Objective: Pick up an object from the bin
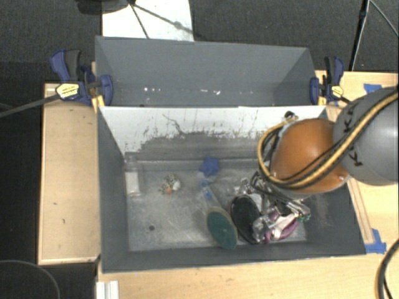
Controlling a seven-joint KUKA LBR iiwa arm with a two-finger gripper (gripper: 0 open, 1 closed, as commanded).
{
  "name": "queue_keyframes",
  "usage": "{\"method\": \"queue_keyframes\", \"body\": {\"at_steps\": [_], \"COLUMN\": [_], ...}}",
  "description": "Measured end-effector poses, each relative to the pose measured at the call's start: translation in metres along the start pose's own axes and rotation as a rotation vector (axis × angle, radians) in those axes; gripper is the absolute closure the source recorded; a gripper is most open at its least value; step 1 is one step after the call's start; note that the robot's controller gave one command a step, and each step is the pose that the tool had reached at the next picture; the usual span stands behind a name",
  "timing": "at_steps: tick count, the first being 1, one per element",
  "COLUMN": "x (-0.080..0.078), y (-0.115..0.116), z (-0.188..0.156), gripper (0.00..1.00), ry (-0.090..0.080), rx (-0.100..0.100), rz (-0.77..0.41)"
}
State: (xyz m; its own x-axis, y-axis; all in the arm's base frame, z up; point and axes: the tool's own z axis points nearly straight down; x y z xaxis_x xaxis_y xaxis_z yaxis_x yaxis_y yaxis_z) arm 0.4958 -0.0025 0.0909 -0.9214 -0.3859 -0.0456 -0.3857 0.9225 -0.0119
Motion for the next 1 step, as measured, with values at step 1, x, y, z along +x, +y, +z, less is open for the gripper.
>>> {"method": "queue_keyframes", "body": {"at_steps": [1], "x": [-0.0091], "y": [-0.013], "z": [-0.1205], "gripper": [1.0], "ry": [0.036], "rx": [-0.012], "rz": [-0.198]}}
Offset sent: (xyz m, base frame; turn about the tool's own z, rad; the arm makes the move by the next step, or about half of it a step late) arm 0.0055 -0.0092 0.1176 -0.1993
